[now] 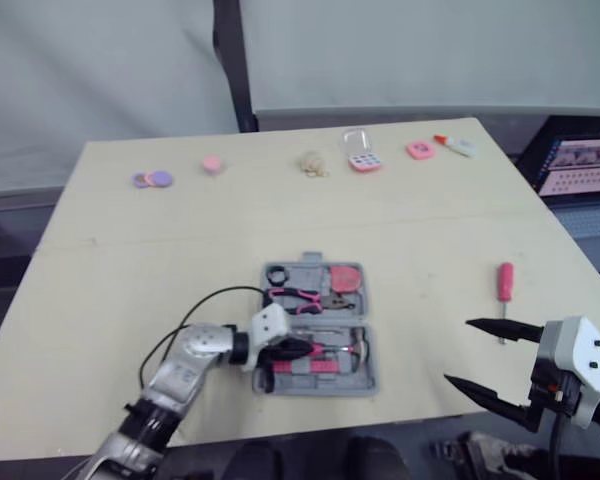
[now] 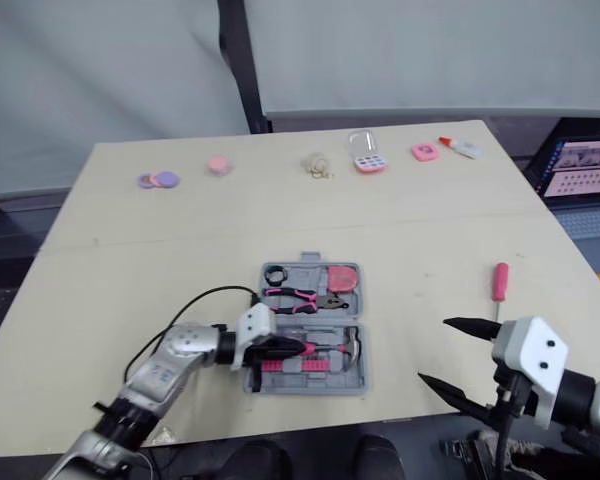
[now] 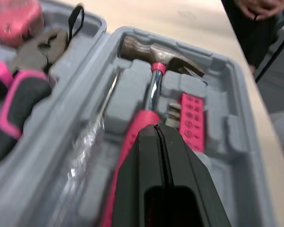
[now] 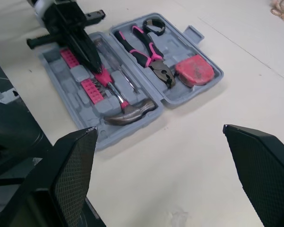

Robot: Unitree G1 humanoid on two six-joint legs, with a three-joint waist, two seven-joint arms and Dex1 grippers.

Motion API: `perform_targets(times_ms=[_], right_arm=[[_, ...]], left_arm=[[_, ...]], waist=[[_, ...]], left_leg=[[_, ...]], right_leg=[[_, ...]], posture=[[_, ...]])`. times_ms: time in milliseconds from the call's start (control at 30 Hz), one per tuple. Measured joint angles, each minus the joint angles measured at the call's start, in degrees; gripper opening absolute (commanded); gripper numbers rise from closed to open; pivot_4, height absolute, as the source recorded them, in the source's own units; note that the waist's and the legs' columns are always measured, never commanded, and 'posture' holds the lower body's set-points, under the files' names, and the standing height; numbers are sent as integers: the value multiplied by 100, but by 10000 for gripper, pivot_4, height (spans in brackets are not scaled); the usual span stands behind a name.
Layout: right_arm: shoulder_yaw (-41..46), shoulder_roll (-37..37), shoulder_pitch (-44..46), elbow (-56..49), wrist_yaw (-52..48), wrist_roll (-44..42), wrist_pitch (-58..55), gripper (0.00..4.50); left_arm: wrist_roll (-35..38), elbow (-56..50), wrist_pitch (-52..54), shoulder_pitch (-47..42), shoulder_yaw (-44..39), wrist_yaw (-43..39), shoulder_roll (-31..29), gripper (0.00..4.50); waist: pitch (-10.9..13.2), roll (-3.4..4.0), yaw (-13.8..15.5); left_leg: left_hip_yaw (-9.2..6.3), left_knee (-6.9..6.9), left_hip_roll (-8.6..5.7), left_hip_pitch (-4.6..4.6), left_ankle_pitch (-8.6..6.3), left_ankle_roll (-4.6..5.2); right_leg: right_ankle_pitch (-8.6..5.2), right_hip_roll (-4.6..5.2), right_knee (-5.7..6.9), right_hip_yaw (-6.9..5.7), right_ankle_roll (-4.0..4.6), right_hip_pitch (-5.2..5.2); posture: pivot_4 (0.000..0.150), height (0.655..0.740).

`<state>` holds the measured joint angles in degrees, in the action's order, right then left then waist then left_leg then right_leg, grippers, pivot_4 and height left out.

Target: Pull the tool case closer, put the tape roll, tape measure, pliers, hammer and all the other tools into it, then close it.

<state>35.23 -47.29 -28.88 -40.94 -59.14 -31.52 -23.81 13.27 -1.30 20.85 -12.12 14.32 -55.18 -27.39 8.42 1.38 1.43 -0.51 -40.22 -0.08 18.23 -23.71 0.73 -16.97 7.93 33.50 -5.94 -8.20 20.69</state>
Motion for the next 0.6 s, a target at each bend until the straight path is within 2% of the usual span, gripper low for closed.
perform_targets(times_ms=[100, 167, 200, 400, 467, 533, 600], right_arm=[[-182, -9, 151, 93, -2, 5, 1, 45000], [-295, -8, 232, 133, -2, 3, 4, 45000], [-309, -9, 228, 154, -1, 3, 2, 45000], [-559, 135, 124, 299, 33, 11, 9, 45000], [-786, 287, 64, 302, 103, 38, 14, 45000], [-1082, 405, 57, 281, 198, 133, 42, 45000], [-1229, 487, -9, 286, 255, 192, 69, 45000]], left_arm=[[729, -988, 657, -20, -884, -16, -509, 322], [1109, -1623, 796, 78, -1663, 2, -941, 322], [1148, -1694, 791, 146, -1772, 0, -992, 322], [1309, -2042, 264, 1814, -2610, -232, -1275, 322], [1301, -2051, -3, 2366, -2904, -220, -1228, 5344], [1287, -2069, -412, 3118, -3302, -231, -1114, 12263], [1274, -2051, -613, 3620, -3519, -267, -1061, 23347]], waist=[[66, -9, -7], [71, 0, -8], [72, 4, -7], [103, -20, -10], [111, -24, -6], [115, -23, -7], [123, -22, -6]], left_leg=[[-1, -5, 6, 11, 3, -5], [0, 4, 2, 8, 3, -5], [0, 5, -1, 6, 3, -5], [3, 14, 0, 9, 3, -5], [4, 12, 6, 9, 3, -8], [10, 13, 5, 7, 3, -8], [9, 13, 3, 7, 2, -10]], right_leg=[[0, 6, 6, 1, 0, 11], [0, 10, 2, 0, 0, 9], [0, 12, 1, 1, 0, 7], [-1, 6, -9, -3, 1, 10], [-2, 9, -9, -1, 3, 10], [-2, 17, -16, 2, 4, 9], [-6, 23, -31, 2, 11, 12]], posture=[[1500, 7400], [1500, 7400], [1500, 7400], [1500, 7400], [1500, 7400], [1500, 7400], [1500, 7400]])
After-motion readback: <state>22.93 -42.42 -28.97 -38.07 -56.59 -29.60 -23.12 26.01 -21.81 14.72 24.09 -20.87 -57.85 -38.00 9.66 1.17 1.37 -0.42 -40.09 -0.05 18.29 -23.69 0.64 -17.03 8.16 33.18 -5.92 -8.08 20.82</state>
